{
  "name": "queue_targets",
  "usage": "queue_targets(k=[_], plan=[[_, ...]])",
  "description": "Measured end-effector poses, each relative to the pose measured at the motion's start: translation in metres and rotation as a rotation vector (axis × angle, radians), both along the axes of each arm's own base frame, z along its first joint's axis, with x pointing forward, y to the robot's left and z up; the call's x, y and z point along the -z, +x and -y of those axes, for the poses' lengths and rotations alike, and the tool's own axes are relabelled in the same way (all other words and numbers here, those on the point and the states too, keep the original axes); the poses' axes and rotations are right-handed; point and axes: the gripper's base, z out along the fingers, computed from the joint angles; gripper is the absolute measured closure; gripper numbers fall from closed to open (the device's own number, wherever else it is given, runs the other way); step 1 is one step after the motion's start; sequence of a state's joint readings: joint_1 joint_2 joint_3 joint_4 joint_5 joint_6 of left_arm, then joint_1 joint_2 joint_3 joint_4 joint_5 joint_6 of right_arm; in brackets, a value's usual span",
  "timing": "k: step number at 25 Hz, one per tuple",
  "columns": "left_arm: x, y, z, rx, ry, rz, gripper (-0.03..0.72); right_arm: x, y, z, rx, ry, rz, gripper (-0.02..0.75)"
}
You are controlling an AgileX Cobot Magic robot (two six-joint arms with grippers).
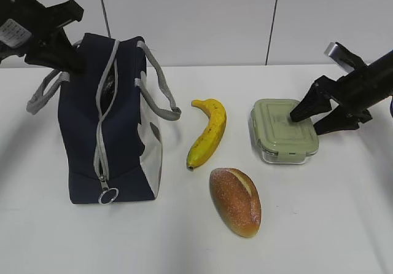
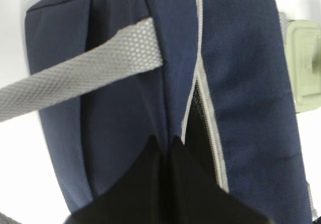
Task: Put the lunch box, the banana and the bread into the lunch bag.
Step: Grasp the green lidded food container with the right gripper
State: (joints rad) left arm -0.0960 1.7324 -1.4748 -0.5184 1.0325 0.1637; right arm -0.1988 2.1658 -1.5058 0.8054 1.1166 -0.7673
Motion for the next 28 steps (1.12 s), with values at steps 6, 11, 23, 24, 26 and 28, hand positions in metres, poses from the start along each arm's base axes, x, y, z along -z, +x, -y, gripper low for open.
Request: queue_targets(k=[6,11,23,24,26,28], plan=[[0.0,0.0,0.0,0.0,0.0,0.0,0.69,0.013,0.002,0.002,-0.009,0.064,0.0,0.153],[0.0,0.0,0.0,0.0,0.0,-0.001,0.69,0.018,0.002,-0.001,-0.026,0.109,-0.003,0.207],[0.0,0.0,0.0,0.01,0.004,0.005,0.69,0.026,0.005,-0.004,-0.006,0.178,-0.01,0.345],[0.0,0.0,0.0,0.01,0.004,0.005,0.69,0.026,0.005,-0.004,-0.008,0.178,-0.009,0.349],[0.0,0.0,0.0,0.011,0.004,0.004,0.69,0.026,0.005,-0.004,-0.008,0.178,-0.009,0.351],[0.0,0.0,0.0,0.012,0.005,0.005,0.69,0.026,0.005,-0.004,-0.006,0.179,-0.009,0.353]])
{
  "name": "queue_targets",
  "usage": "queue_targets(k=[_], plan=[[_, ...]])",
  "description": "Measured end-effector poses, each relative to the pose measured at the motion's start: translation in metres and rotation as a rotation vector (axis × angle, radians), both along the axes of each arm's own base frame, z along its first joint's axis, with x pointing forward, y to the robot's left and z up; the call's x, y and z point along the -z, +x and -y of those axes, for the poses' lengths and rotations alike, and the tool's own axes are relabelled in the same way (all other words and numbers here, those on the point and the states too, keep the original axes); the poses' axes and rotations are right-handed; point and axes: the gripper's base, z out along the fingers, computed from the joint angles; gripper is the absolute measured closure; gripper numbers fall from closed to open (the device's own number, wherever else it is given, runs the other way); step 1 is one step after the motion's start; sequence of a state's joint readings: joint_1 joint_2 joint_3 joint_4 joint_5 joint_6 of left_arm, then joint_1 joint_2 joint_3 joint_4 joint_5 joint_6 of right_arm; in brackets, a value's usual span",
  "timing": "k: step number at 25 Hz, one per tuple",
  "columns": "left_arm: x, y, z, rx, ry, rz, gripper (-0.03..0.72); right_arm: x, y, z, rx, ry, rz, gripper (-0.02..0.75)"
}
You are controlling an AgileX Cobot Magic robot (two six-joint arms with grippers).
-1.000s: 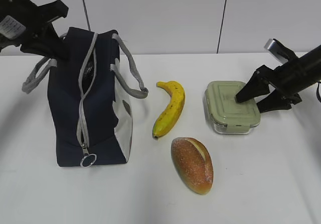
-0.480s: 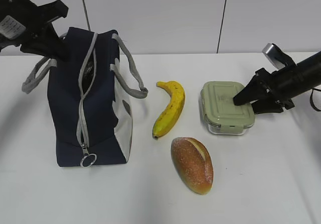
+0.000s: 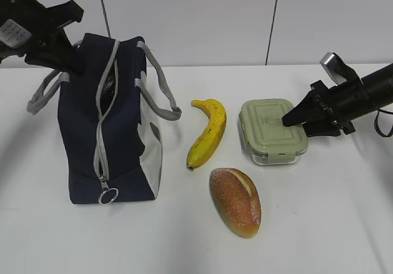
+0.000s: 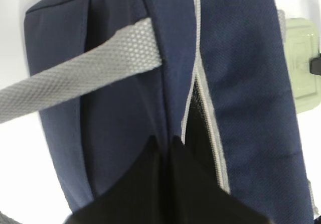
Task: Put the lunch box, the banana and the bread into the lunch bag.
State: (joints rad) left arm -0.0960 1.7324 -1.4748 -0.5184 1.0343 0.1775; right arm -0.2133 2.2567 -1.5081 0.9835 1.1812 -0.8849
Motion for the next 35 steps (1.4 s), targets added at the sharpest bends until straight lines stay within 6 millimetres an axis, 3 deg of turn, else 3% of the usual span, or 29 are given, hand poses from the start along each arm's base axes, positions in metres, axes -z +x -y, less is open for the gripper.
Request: queue_targets(k=[28,35], plan=[[0.0,0.0,0.0,0.001,0.0,0.001,0.69,-0.003,0.005,0.0,0.022,0.01,0.015,0.363],[0.0,0.001,0.0,-0.004,0.0,0.009,0.69,-0.016,0.005,0.001,0.05,0.003,0.024,0.365]])
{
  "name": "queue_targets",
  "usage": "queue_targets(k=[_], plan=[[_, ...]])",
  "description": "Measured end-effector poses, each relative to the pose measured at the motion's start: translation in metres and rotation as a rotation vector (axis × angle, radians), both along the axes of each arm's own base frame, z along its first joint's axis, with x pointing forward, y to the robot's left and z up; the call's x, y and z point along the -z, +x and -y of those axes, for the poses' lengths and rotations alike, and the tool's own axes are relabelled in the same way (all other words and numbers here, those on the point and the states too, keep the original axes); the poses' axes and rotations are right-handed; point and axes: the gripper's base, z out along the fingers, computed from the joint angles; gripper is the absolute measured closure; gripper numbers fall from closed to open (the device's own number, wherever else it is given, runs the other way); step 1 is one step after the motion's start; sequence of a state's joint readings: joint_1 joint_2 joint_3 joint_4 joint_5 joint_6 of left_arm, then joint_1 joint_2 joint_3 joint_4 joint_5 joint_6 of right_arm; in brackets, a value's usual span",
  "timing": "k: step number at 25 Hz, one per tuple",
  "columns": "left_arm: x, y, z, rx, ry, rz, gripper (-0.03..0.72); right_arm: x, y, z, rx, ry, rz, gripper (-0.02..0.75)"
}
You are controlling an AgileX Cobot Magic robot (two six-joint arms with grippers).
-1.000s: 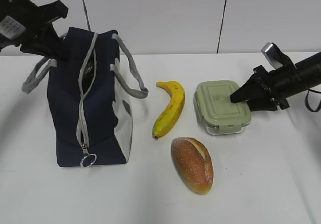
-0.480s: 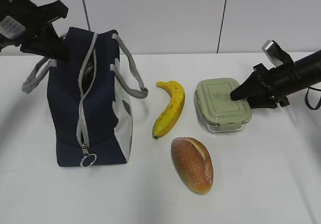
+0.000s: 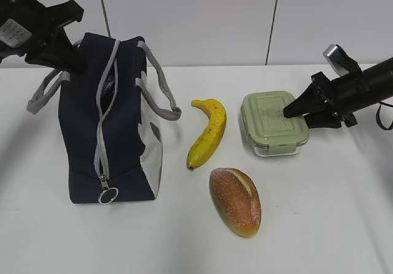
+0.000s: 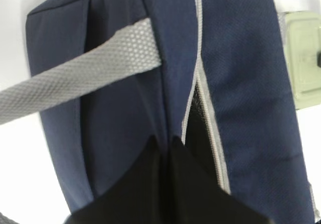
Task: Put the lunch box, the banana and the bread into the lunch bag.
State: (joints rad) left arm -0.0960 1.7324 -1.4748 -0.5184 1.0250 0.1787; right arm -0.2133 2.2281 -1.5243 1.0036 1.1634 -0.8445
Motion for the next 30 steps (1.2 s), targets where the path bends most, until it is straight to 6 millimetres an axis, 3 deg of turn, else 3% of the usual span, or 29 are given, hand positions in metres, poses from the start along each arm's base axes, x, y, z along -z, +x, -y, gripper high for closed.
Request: queue_targets(k=[8,13,19,30], plan=[[-0.001,0.001,0.002,-0.01,-0.03,0.006,0.69,-0.033,-0.002,-0.001,0.052,0.008,0.02,0.365],[-0.003,0.001,0.003,-0.018,-0.055,0.009,0.691,-0.065,-0.006,-0.01,0.086,0.024,0.041,0.365],[-0.005,0.002,0.006,-0.028,-0.099,0.008,0.691,-0.105,-0.007,-0.039,0.096,0.072,0.057,0.365],[-0.008,0.002,0.01,-0.041,-0.161,0.003,0.691,-0.17,-0.004,-0.116,0.011,0.163,0.094,0.365]])
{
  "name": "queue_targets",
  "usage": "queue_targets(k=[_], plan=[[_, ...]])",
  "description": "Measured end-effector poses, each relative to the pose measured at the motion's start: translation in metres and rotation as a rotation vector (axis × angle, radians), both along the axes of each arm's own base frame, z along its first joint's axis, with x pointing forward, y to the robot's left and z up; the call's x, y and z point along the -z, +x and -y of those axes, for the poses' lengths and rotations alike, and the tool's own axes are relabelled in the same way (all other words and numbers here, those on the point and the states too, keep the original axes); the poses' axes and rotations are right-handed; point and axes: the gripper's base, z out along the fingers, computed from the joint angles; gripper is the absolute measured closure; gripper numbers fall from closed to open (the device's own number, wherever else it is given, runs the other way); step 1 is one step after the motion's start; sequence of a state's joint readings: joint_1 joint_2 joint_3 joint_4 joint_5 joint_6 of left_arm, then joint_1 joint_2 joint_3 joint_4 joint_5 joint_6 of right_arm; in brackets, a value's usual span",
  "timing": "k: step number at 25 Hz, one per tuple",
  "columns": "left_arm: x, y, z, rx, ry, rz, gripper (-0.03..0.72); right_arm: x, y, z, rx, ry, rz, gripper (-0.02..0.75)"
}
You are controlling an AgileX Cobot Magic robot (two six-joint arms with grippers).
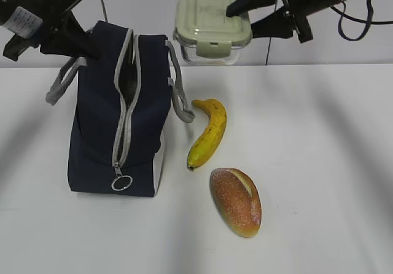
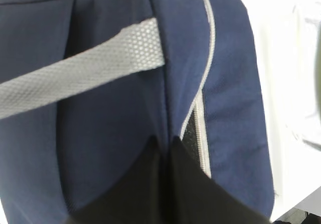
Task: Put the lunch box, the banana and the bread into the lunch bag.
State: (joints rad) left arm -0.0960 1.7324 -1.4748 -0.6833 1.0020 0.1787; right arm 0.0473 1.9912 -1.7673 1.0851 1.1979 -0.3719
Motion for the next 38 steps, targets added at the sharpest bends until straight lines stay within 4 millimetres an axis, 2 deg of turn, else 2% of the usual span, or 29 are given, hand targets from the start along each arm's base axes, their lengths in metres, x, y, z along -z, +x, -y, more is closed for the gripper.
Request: queue_targets(k=[5,10,15,19,23,26,31,38], plan=[[0.0,0.0,0.0,-0.002,-0.007,0.0,0.691,-0.022,-0.005,-0.03,-0.052,0.033,0.026,0.365],[-0.001,0.0,0.001,-0.003,-0.015,-0.001,0.691,-0.023,-0.017,-0.063,-0.136,0.014,0.022,0.365],[-0.001,0.0,0.001,-0.001,-0.016,-0.004,0.691,-0.004,-0.016,-0.079,-0.183,-0.017,-0.018,0.365],[-0.001,-0.001,0.001,0.004,-0.018,-0.011,0.691,0.02,-0.009,-0.076,-0.188,-0.12,-0.048,0.365],[-0.001,-0.001,0.002,0.007,-0.024,-0.015,0.691,0.028,-0.008,-0.07,-0.18,-0.23,-0.055,0.365],[-0.001,-0.002,0.002,0.01,-0.025,-0.018,0.691,0.03,-0.01,-0.074,-0.186,-0.25,-0.061,0.365],[-0.001,-0.003,0.002,0.016,-0.025,-0.025,0.691,0.03,-0.019,-0.098,-0.216,-0.318,-0.043,0.365],[-0.001,-0.003,0.003,0.016,-0.037,-0.029,0.691,0.034,-0.014,-0.133,-0.17,-0.439,-0.014,0.365]])
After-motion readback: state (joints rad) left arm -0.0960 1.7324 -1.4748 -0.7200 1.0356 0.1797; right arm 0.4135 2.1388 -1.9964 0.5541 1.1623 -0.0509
